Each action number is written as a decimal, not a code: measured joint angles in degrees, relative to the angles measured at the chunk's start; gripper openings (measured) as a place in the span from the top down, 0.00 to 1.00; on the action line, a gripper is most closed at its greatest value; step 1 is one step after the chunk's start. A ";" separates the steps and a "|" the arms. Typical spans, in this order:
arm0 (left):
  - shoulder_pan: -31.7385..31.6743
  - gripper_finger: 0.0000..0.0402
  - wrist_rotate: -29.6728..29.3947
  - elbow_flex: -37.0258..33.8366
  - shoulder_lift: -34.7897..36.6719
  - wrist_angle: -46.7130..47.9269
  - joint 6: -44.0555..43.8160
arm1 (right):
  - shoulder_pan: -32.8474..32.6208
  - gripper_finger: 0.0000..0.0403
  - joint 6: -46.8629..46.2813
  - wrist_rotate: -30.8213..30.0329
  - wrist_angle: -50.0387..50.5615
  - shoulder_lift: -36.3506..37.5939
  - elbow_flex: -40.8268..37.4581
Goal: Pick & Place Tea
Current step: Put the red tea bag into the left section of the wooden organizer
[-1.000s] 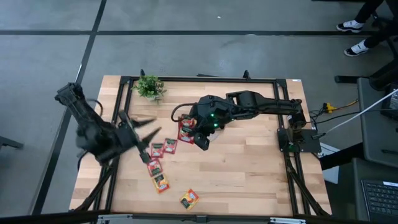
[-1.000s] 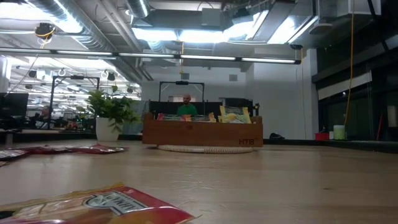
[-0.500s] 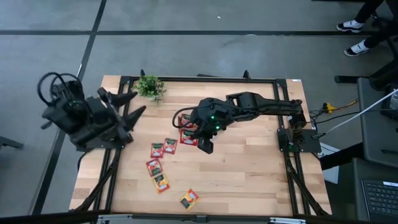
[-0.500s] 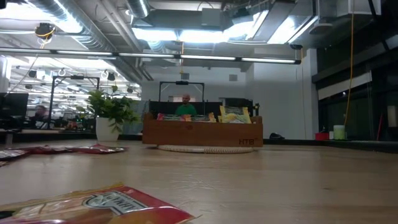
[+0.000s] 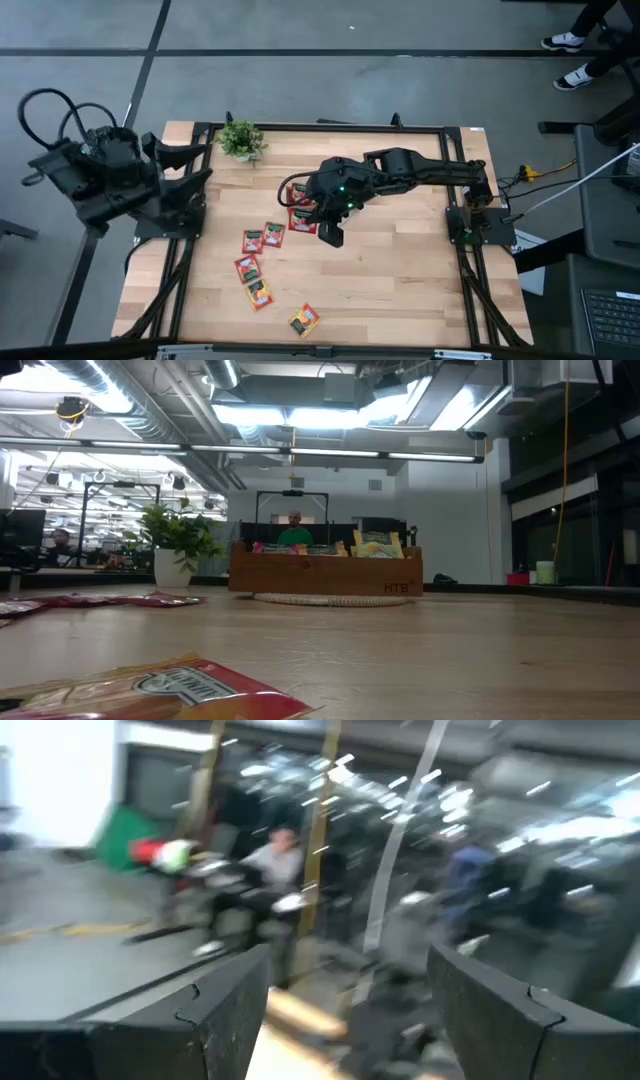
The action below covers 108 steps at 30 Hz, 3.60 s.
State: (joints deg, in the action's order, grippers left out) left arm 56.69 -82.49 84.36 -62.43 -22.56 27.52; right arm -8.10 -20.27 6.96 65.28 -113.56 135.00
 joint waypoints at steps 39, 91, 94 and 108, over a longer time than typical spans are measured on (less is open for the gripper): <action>-41.97 0.34 74.50 8.09 -9.75 76.38 -48.19 | -1.53 0.98 -1.90 0.20 0.15 0.00 0.00; -47.06 1.00 76.29 11.68 -18.85 81.97 -41.21 | -1.53 0.75 -0.64 -1.26 -0.20 0.93 -0.04; -47.91 1.00 75.69 10.20 -18.85 81.95 -40.27 | -1.53 0.70 -2.07 -1.16 -0.04 1.75 -0.01; -57.11 1.00 76.43 -2.45 -18.61 73.03 -32.27 | -3.53 0.67 -3.65 -1.28 0.59 2.78 0.00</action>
State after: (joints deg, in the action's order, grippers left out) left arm -0.42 -6.05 81.91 -81.03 50.48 -4.74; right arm -11.63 -23.92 5.68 65.87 -110.78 135.00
